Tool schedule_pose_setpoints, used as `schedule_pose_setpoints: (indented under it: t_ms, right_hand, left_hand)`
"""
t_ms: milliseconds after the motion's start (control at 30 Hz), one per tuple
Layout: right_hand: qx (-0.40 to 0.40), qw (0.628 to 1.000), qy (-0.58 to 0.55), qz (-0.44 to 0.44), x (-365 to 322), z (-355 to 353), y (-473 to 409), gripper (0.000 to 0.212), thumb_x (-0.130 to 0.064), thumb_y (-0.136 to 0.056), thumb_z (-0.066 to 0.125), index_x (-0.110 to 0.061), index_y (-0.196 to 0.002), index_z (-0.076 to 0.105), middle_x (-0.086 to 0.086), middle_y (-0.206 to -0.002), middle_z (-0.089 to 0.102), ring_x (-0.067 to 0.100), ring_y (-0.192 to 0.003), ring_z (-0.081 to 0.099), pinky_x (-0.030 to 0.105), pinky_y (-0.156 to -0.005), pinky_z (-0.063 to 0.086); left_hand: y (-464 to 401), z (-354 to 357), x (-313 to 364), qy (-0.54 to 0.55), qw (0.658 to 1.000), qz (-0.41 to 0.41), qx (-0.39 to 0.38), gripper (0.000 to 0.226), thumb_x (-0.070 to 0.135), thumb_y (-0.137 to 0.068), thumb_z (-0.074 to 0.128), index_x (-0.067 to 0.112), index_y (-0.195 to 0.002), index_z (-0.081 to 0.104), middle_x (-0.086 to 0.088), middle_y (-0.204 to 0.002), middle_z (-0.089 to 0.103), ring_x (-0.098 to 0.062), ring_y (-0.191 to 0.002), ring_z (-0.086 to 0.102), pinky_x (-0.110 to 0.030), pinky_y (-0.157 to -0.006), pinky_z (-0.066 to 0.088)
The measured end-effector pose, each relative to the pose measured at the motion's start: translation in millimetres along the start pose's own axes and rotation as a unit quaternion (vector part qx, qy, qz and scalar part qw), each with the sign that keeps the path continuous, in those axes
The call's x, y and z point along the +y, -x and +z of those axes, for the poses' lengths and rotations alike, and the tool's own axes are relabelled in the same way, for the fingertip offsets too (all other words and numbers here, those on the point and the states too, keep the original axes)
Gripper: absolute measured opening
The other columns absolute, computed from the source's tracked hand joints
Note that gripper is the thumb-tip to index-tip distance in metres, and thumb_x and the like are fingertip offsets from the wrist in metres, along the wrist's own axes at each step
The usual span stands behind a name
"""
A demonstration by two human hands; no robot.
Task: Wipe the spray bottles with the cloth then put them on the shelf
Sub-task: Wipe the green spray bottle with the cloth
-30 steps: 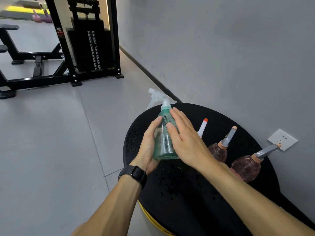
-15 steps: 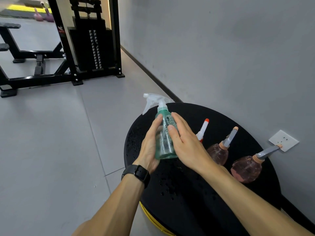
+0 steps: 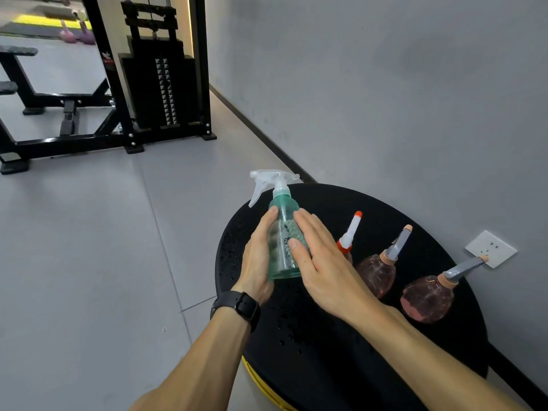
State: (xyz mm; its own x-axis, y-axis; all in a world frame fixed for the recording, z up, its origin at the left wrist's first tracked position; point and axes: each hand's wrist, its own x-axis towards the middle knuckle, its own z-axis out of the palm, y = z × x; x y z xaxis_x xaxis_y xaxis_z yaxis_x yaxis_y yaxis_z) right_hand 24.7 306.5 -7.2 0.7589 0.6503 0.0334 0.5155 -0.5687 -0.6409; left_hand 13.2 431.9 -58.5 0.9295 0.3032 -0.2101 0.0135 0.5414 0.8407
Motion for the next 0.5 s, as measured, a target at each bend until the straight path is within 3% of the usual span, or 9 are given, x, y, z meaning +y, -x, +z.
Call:
schedule_pose_setpoints:
  t_ms: [67, 133, 200, 300, 400, 500]
  right_hand:
    - [-0.001, 1.0, 0.02, -0.007, -3, 0, -5, 0.054, -0.038, -0.105, 0.025, -0.031, -0.155, 0.005, -0.024, -0.159, -0.004, -0.012, -0.14, -0.014, -0.001, -0.096, -0.012]
    - [0.003, 1.0, 0.028, -0.009, -4, 0, -11, 0.054, -0.036, -0.106, 0.025, -0.03, -0.155, 0.005, -0.024, -0.159, -0.005, -0.012, -0.14, -0.015, -0.004, -0.089, -0.015]
    - [0.011, 1.0, 0.024, -0.01, -4, -1, -18, 0.054, -0.035, -0.106, 0.025, -0.028, -0.156, 0.006, -0.021, -0.16, -0.004, -0.009, -0.142, -0.014, 0.002, -0.097, -0.011]
    - [0.023, 1.0, 0.017, -0.01, -5, -5, -27, 0.053, -0.033, -0.106, 0.026, -0.025, -0.155, 0.008, -0.016, -0.162, -0.001, -0.005, -0.144, -0.011, 0.013, -0.109, -0.004]
    - [0.029, 0.999, 0.023, -0.01, -8, -8, -34, 0.051, -0.032, -0.106, 0.026, -0.023, -0.155, 0.012, -0.014, -0.162, 0.002, -0.003, -0.145, -0.008, 0.015, -0.11, -0.002]
    - [0.027, 0.999, 0.03, -0.019, -10, -10, -38, 0.051, -0.033, -0.106, 0.026, -0.022, -0.155, 0.016, -0.014, -0.162, 0.005, -0.002, -0.146, -0.007, 0.017, -0.112, -0.001]
  left_hand:
    - [-1, 1, 1, -0.005, 1.0, -0.003, -0.007, 0.055, 0.063, -0.086, 0.057, 0.021, -0.118, 0.072, -0.01, -0.117, 0.071, -0.029, -0.106, 0.067, -0.045, -0.091, 0.052]
    - [1, 2, 2, -0.025, 1.0, -0.011, -0.002, 0.048, 0.06, -0.091, 0.05, 0.023, -0.108, 0.076, -0.006, -0.103, 0.074, -0.025, -0.094, 0.07, -0.041, -0.081, 0.052]
    - [2, 2, 3, -0.051, 0.998, -0.025, -0.005, 0.049, 0.059, -0.091, 0.046, 0.023, -0.098, 0.077, -0.005, -0.091, 0.073, -0.023, -0.083, 0.07, -0.04, -0.075, 0.052]
    - [5, 4, 5, -0.068, 0.997, -0.042, -0.024, 0.053, 0.059, -0.094, 0.039, 0.022, -0.093, 0.077, -0.007, -0.092, 0.074, -0.025, -0.086, 0.071, -0.044, -0.079, 0.055]
    - [7, 8, 5, -0.059, 0.997, -0.038, -0.03, 0.052, 0.066, -0.093, 0.042, 0.028, -0.108, 0.074, -0.01, -0.109, 0.075, -0.029, -0.102, 0.072, -0.052, -0.094, 0.054]
    - [6, 10, 3, -0.014, 0.999, -0.023, -0.018, 0.046, 0.059, -0.095, 0.048, 0.027, -0.12, 0.069, -0.012, -0.116, 0.073, -0.031, -0.109, 0.07, -0.057, -0.101, 0.049]
